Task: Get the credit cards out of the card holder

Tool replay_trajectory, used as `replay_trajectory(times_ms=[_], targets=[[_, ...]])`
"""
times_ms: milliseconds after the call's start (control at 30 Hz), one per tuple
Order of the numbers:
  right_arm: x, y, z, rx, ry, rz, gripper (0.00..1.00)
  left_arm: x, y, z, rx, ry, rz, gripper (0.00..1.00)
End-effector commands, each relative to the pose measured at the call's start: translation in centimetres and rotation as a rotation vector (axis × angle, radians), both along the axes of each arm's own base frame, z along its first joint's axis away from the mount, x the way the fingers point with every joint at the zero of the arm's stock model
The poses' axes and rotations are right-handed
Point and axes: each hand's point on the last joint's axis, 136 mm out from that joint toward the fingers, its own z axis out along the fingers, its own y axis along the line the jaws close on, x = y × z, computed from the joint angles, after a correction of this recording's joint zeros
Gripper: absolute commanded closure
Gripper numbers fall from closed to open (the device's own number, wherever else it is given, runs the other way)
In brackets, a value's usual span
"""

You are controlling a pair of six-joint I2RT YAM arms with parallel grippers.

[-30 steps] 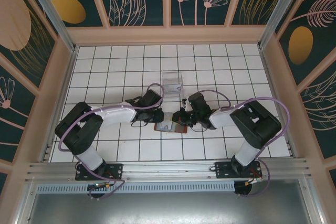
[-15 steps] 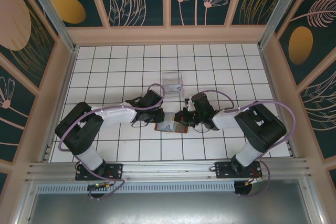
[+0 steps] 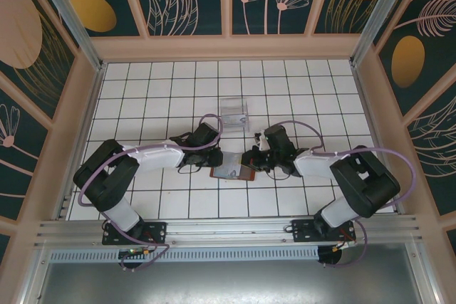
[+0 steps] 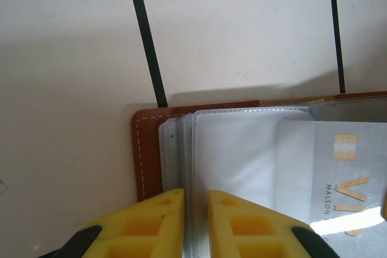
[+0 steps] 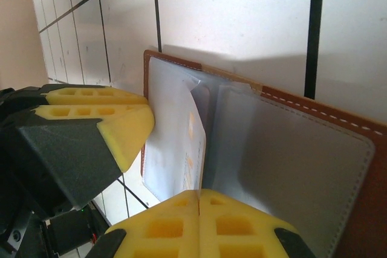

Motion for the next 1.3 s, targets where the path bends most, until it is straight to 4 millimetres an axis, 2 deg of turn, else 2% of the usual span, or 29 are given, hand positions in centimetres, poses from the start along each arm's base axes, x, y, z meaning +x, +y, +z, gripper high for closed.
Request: replay_trajectory(times_ms=[0, 433, 700, 1067, 1267], targets=[[0.1, -0.8, 0.4, -0.046, -0.026, 0.01, 1.0, -3.2, 3.1, -3.0, 0.138, 0.122, 0.007, 0.81], [1.4, -1.8, 3.2, -0.139, -0.125, 0.015, 1.0, -2.9, 2.2, -2.1, 0.09, 0.113, 0.003, 0.8], [3.3, -3.1, 4.7, -0.309, -0.23, 0.053, 1.0, -2.8, 1.5, -1.6, 0.051, 0.112, -0.004, 0.78], [7.7, -4.5, 8.9, -0.534, -0.535, 0.139, 1.0, -3.1, 1.9, -1.1, 0.042, 0.103, 0.003, 0.76], [10.1, -4.2, 8.9, -0.653, -0.624, 0.249, 1.0, -2.1, 1.9, 0.3, 0.042, 0.052, 0.027, 0.71]])
